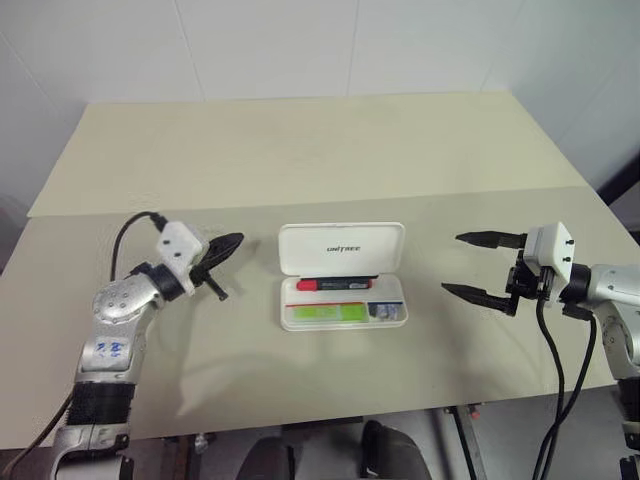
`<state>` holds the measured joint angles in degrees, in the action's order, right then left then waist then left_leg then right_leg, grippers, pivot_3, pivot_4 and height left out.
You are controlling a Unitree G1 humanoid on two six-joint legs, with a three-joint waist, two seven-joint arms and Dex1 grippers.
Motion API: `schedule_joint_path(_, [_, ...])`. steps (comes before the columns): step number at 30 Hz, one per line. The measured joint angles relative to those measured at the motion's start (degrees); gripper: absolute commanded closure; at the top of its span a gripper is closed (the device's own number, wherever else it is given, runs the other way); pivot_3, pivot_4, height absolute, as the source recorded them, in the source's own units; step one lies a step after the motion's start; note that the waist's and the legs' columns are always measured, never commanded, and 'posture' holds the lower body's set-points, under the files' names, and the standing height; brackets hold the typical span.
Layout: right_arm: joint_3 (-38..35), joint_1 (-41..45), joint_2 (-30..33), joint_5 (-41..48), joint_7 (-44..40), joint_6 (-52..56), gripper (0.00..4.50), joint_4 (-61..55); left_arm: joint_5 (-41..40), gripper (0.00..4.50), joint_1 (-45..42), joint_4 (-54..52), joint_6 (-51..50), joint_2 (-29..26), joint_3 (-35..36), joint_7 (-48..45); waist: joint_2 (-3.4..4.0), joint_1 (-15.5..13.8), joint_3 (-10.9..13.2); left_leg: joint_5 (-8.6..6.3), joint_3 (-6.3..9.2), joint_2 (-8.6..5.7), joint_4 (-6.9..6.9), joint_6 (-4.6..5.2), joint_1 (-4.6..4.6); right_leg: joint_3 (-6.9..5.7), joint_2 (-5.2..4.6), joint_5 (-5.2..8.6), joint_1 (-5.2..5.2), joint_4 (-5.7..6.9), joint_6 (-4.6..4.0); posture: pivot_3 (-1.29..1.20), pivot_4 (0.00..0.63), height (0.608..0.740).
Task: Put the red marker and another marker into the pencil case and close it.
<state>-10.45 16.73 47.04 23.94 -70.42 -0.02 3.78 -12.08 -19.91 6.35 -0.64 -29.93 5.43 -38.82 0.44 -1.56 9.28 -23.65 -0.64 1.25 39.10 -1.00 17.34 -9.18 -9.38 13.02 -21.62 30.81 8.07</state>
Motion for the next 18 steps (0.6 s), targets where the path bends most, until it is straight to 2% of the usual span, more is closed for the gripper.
schedule_joint_path(4, [0.1, 0.0, 0.0, 0.0, 0.9, 0.1, 0.00, -1.5, 1.8, 4.47, -5.0, 4.0, -2.6, 3.1, -4.6, 0.2, -0.03, 0.2, 0.0, 0.00, -0.01, 0.00, 0.01, 0.00, -0.01, -0.02, 0.01, 0.00, 0.02, 0.00, 0.01, 0.00, 0.150, 0.740])
schedule_joint_path(10, [0.1, -0.5, 0.0, 0.0, 1.5, 0.0, 0.00, -1.5, 2.2, 4.47, -8.3, 6.1, -2.7, 4.4, -6.6, -1.4, -0.03, 0.3, 0.0, 0.00, -0.08, 0.00, -0.01, 0.00, -0.03, -0.03, 0.00, 0.00, 0.01, -0.01, 0.01, 0.00, 0.150, 0.740])
schedule_joint_path(18, [0.1, -1.7, -1.7, -0.9, 2.7, -3.9, 0.00, -0.6, 2.1, 4.47, -9.0, 5.5, -1.3, 0.0, -6.8, -8.5, -0.04, 0.1, 0.0, 0.00, -0.07, 0.01, 0.01, 0.00, -0.03, -0.03, 0.00, 0.00, 0.01, -0.01, 0.01, 0.00, 0.150, 0.740])
